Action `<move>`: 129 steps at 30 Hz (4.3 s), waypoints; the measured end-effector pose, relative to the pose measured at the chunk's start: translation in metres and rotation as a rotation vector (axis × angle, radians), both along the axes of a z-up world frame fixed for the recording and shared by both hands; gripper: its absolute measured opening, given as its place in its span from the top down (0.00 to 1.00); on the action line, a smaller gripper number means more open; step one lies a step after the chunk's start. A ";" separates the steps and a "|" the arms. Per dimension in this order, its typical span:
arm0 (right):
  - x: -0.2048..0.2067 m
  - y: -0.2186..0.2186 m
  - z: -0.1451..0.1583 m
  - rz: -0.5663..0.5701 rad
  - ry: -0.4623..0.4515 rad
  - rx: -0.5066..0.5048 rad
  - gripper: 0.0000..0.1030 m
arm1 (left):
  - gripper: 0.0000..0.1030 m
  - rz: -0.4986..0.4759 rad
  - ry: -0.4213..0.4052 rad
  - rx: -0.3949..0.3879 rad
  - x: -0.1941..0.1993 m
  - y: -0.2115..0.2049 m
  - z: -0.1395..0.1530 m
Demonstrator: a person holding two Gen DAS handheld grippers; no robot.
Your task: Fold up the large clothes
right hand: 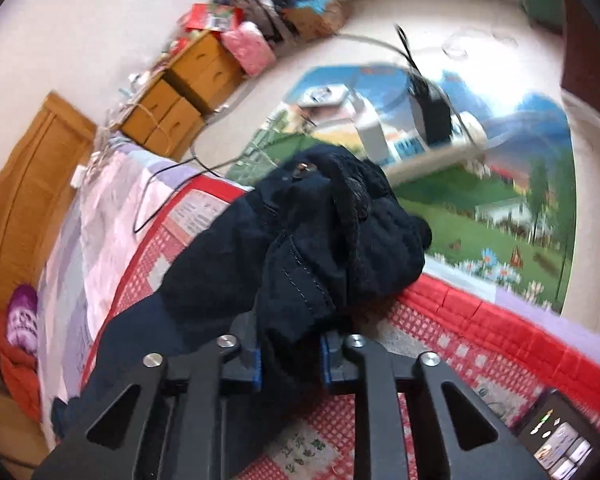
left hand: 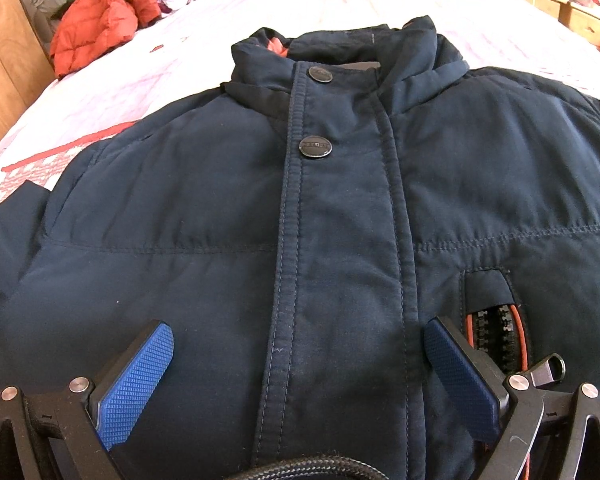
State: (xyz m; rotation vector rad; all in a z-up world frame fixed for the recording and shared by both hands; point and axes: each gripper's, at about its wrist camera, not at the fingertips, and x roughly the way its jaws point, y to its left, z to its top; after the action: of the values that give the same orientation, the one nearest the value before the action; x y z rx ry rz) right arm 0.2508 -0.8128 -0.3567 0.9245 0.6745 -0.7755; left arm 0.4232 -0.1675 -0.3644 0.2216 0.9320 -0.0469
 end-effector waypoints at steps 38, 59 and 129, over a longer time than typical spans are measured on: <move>0.299 0.719 0.055 1.284 0.145 -1.013 0.85 | 0.00 0.046 -0.047 -0.004 -0.042 0.249 0.055; 0.274 0.764 0.003 1.527 0.311 -0.986 0.10 | 0.00 0.069 -0.038 -0.045 -0.032 0.262 0.045; 0.147 0.348 0.021 0.876 0.188 -0.563 0.13 | 0.00 -0.048 -0.043 -0.024 0.056 0.145 0.029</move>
State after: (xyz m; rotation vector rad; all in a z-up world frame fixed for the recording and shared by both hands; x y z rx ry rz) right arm 0.3979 -0.4652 -0.3355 -0.0016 0.8681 -0.2247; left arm 0.4790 -0.0227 -0.3355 0.2219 0.8826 -0.0976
